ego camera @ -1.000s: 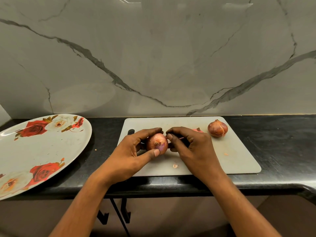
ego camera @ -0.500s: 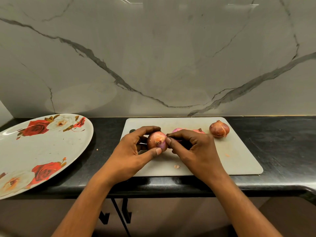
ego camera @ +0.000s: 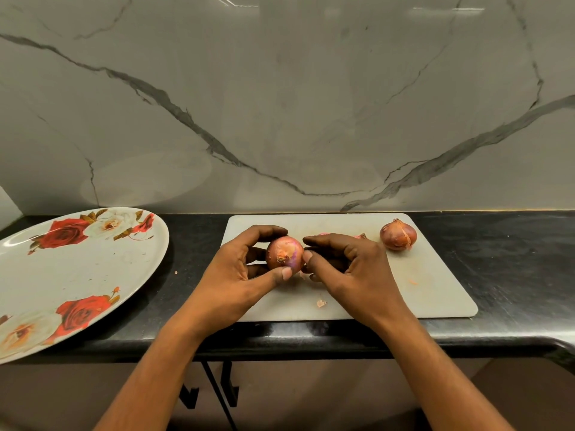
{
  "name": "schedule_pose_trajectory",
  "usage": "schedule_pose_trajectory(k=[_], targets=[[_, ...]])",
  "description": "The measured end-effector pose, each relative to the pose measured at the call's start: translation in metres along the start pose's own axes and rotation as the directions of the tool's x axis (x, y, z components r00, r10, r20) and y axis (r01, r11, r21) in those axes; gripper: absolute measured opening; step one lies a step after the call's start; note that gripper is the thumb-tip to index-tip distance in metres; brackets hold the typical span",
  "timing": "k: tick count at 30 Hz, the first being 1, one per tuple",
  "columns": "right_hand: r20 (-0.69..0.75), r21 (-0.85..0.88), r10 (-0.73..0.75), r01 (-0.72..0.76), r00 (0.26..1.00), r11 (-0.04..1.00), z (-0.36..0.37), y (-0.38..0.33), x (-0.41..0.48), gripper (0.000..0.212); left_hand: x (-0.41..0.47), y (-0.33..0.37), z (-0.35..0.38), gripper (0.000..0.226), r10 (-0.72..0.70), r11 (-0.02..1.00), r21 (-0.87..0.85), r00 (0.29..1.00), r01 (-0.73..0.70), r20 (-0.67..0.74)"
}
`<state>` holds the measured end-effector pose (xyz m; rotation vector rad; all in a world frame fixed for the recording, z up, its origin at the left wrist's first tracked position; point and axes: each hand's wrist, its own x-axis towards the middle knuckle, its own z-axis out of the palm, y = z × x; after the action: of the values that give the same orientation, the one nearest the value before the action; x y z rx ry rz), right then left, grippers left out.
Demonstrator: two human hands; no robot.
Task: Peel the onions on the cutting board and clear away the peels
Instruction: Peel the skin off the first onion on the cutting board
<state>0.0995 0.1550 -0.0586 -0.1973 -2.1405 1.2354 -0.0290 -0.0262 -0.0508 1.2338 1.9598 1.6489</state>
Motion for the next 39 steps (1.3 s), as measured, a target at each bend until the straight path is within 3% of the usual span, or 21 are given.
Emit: schedule_pose_trajectory(k=[3,12,26,35,39], targets=[[0.045,-0.02,-0.024,0.025,0.999,0.999,0.0007,-0.004,0.0005,0.036,0.0001,-0.0001,-0.0004,0.056,0.007,1.0,-0.011,1.0,-0.007,0.006],[0.134,-0.025,-0.066,0.07,0.989,0.997,-0.0019,-0.0062,0.0012,0.028,0.0009,-0.001,0.0015,0.055,0.001,1.0,0.003,0.999,-0.001,0.039],[0.085,0.071,0.016,-0.022,0.996,0.997,-0.0025,-0.0001,0.0008,0.029,0.0003,0.0029,-0.0008,0.055,-0.051,0.999,-0.013,0.998,0.051,-0.039],[0.092,-0.023,-0.058,0.06,0.994,0.998,-0.0026,-0.0025,0.0033,0.036,-0.0002,0.0067,0.0001,0.055,-0.093,0.991,-0.094,0.995,0.09,-0.027],[0.064,0.024,-0.041,0.04,0.997,0.999,-0.0019,0.0,0.003,0.037,0.0,0.006,-0.0004,0.055,-0.093,0.992,-0.091,0.994,0.088,-0.052]])
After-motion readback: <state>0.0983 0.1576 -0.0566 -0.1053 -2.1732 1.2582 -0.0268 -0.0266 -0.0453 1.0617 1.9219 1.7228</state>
